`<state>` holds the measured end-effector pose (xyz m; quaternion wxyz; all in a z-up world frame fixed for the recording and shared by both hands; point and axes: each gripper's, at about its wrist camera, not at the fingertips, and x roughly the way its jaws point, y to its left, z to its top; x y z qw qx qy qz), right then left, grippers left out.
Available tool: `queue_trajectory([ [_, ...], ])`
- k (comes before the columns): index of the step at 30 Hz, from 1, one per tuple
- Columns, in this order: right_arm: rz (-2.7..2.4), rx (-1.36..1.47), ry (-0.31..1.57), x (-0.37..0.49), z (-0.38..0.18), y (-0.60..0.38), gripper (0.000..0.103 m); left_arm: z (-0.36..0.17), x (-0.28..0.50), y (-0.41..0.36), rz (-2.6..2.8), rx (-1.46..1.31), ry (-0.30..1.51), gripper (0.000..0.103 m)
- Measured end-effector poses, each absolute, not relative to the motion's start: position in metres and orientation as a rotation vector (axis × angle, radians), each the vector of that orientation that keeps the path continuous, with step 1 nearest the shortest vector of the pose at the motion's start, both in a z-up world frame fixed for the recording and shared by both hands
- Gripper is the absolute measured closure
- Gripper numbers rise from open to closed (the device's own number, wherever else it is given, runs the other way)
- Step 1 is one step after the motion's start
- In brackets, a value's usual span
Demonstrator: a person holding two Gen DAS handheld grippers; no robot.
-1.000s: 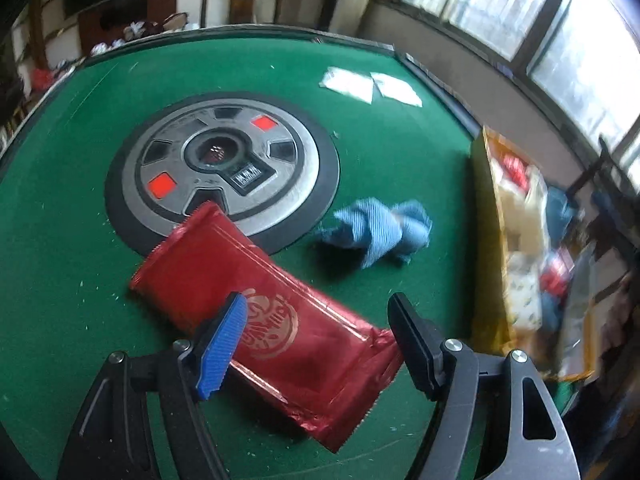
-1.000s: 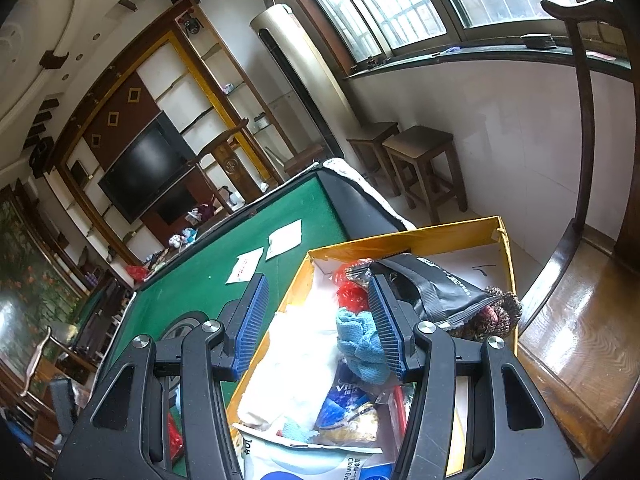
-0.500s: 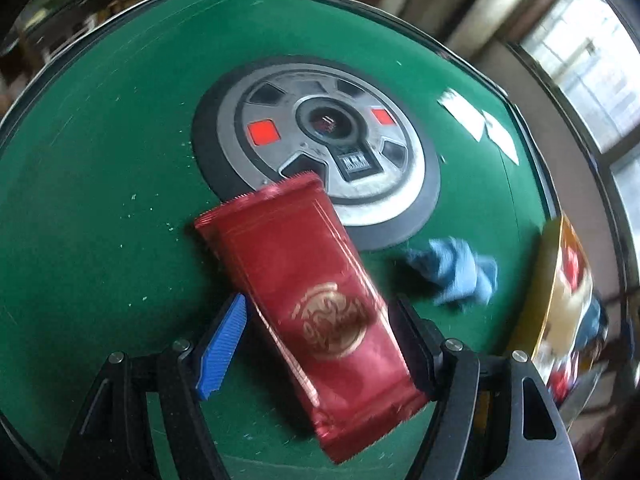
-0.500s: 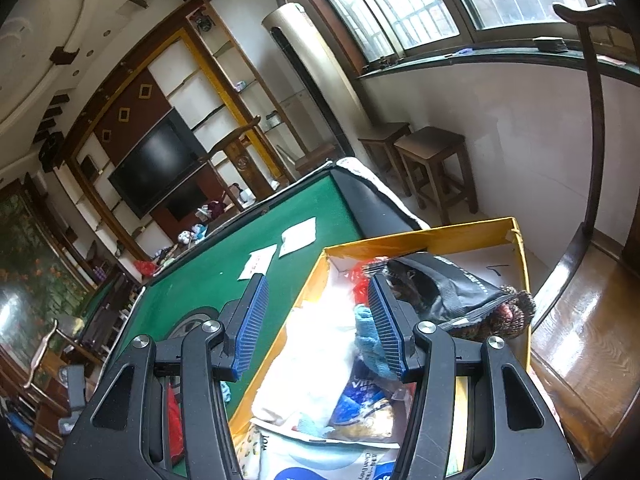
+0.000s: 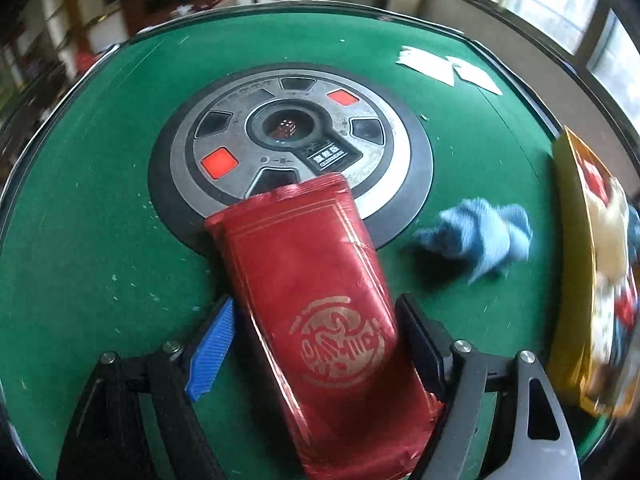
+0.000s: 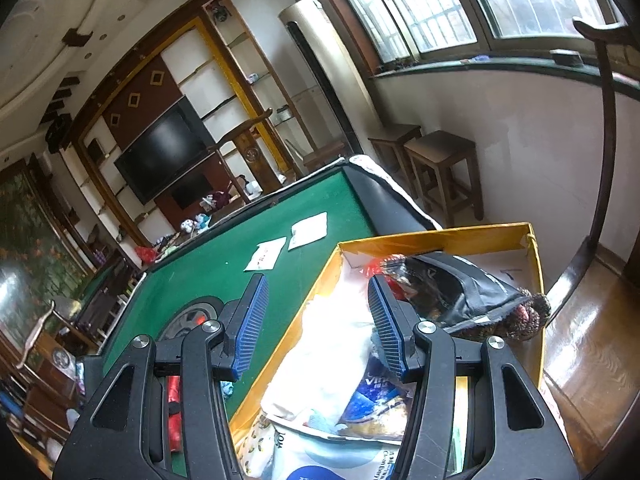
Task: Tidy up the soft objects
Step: 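Close the left tool on the red snack pack, then lift the red pack with the left tool while the right tool grasps the light-blue cloth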
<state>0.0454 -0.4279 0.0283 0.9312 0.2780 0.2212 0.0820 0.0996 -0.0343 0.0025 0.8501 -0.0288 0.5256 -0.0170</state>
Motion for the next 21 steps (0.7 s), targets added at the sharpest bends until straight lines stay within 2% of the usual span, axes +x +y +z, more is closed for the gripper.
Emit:
queue_trajectory([
  [4, 0.236, 0.445, 0.34, 0.027, 0.052, -0.397, 0.049, 0.004, 0.093, -0.012, -0.109, -0.052, 1.058, 0.031],
  [5, 0.289, 0.428, 0.318, 0.022, 0.058, -0.384, 0.037, 0.005, 0.093, -0.009, -0.114, -0.053, 1.049, 0.031],
  [7, 0.405, 0.439, 0.328, 0.02, 0.064, -0.357, 0.022, 0.005, 0.095, -0.004, -0.122, -0.051, 1.032, 0.031],
  [11, 0.583, 0.474, 0.506, 0.049, 0.058, -0.294, 0.022, 0.004, 0.101, 0.002, -0.137, -0.066, 1.021, 0.031],
  [15, 0.491, 0.385, 0.716, 0.099, 0.041, -0.236, 0.022, 0.004, 0.099, 0.006, -0.15, -0.072, 1.021, 0.031],
  [21, 0.404, 0.365, 0.887, 0.154, 0.003, -0.208, 0.022, 0.003, 0.101, 0.008, -0.125, -0.073, 1.021, 0.031],
])
